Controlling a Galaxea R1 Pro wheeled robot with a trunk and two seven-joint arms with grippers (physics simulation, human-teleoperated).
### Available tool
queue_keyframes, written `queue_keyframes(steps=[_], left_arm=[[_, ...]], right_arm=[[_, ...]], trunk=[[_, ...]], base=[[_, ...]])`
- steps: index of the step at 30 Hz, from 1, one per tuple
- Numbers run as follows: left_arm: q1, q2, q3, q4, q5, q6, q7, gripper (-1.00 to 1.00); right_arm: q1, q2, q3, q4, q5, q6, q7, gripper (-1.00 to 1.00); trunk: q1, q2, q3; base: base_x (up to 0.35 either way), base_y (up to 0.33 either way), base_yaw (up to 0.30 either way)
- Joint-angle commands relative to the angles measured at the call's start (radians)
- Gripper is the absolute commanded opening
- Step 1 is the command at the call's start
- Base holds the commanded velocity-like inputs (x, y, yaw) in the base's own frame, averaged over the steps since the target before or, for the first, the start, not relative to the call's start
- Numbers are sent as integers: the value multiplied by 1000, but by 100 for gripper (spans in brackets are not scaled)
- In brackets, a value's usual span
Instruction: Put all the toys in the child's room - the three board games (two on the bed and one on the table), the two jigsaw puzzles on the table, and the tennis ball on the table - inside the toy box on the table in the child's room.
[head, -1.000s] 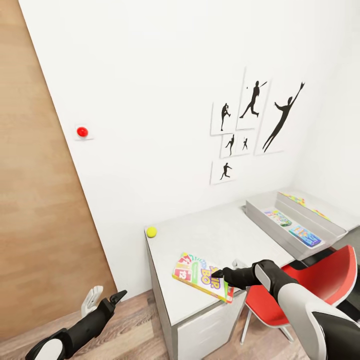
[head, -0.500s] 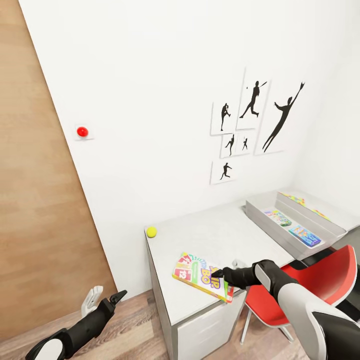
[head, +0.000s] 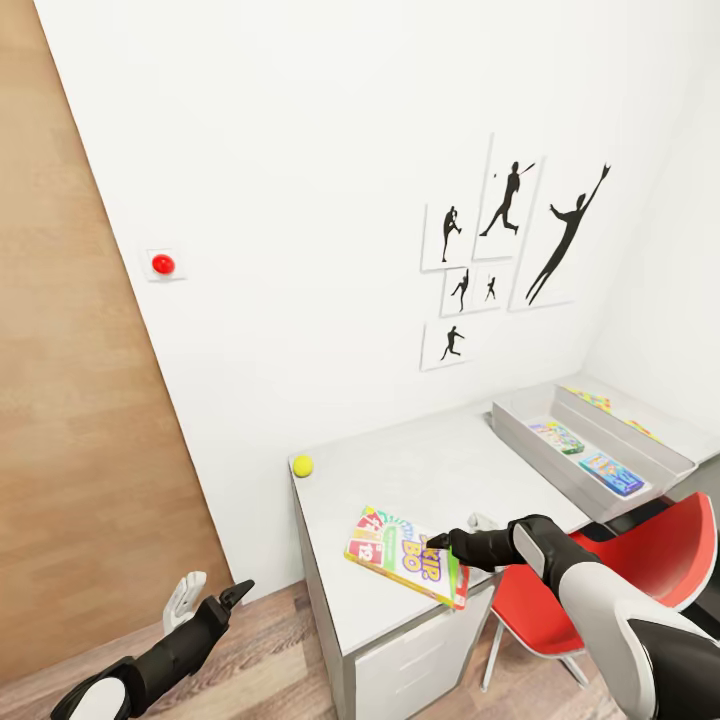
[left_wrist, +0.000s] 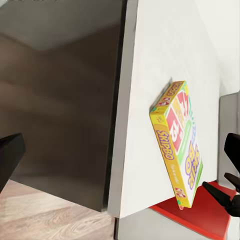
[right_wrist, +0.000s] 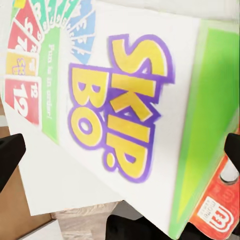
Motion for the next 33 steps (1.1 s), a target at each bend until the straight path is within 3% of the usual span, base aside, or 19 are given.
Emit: queue_keyframes(steps=[1, 15, 33], left_arm=[[-1, 0, 1, -1, 6, 6, 0, 100], [0, 0, 1, -1, 4, 5, -13, 100], [-1, 0, 1, 0, 2, 5, -15, 100]], right_arm=[[-1, 0, -4, -1, -2, 7, 0, 100], [-3, -4, -4, -2, -2, 6, 0, 100], [-4, -9, -4, -9, -1, 5, -2, 100]], trunk=[[1, -2, -2], [1, -2, -2], [1, -2, -2]], base=[[182, 0, 0], [237, 0, 0], [50, 0, 0]])
